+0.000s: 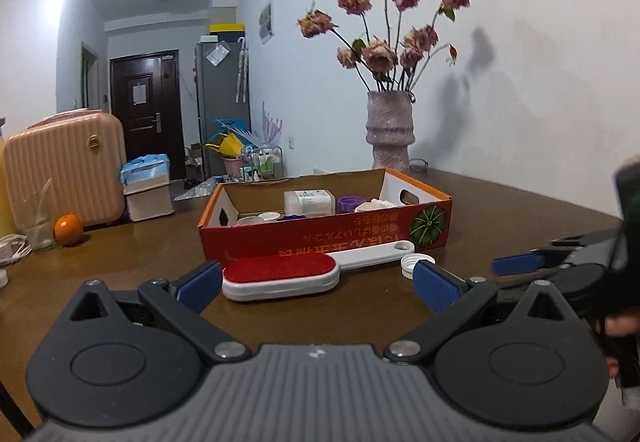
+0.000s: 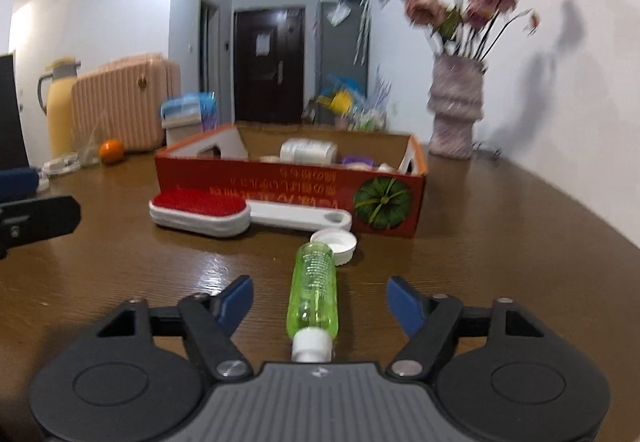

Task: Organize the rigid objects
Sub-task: 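Grasp the green plastic bottle with the right gripper, then grasp the white screw cap with the left gripper while the right gripper holds the green bottle, then carry the white cap with the left gripper while the right gripper carries the green bottle over the box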

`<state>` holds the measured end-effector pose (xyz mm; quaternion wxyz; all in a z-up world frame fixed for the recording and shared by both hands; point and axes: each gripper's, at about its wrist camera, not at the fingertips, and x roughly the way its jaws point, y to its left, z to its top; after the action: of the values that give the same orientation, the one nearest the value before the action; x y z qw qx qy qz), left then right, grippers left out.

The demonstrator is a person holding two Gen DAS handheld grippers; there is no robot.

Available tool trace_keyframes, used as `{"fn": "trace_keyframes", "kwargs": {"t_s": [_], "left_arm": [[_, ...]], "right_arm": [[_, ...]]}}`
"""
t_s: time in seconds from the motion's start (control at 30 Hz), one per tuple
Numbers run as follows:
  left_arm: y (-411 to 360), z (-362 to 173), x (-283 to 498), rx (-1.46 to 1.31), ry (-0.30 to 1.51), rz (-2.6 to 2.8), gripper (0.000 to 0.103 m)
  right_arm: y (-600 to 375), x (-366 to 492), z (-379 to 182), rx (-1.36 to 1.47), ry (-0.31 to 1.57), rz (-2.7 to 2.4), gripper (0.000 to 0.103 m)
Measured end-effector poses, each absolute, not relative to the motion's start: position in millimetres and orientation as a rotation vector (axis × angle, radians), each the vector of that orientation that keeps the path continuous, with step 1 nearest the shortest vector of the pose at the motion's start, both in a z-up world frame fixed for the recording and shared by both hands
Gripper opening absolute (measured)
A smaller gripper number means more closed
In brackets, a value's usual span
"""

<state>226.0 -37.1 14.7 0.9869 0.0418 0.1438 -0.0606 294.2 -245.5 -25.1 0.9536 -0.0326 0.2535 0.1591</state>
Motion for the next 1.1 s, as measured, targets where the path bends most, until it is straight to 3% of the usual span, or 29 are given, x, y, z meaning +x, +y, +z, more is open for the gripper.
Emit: {"fn": "trace_keyframes", "kwargs": {"t_s": [0.13, 0.2, 0.37, 0.47, 0.63, 0.73, 0.83, 1.1], "left_arm": [[-48.9, 11.6, 253.6, 0.091, 0.326, -0.142, 0.103], [-56.7, 7.7, 271.8, 0.080, 0.363, -0.159, 0.103], [-85.5, -3.4, 326.6, 0.050, 0.502, -0.284, 0.102], [-109.4, -11.6, 360.1, 0.060, 0.572, -0.325, 0.091], [-132.7, -29.1, 399.5, 0.060, 0.625, -0.303, 0.083], [-138.8, -34.0, 410.1, 0.027, 0.650, -0.319, 0.067], [-145.0, -39.0, 412.4, 0.040, 0.658, -0.290, 0.042], [-144.3, -35.9, 401.1, 0.045, 0.650, -0.295, 0.041]], "right_arm": [[-244.3, 322.1, -31.2, -0.052, 0.578, 0.359, 0.046], [-248.3, 328.7, -33.6, -0.038, 0.601, 0.384, 0.031], [-282.4, 332.3, -35.5, 0.012, 0.607, 0.352, 0.030], [-305.9, 336.5, -35.5, 0.023, 0.609, 0.301, 0.031], [-332.6, 344.4, -36.7, 0.032, 0.608, 0.254, 0.031], [-337.8, 347.9, -39.4, 0.038, 0.608, 0.262, 0.031], [-337.2, 353.2, -46.0, 0.033, 0.632, 0.263, 0.030], [-336.1, 352.9, -48.6, 0.041, 0.615, 0.261, 0.030]]}}
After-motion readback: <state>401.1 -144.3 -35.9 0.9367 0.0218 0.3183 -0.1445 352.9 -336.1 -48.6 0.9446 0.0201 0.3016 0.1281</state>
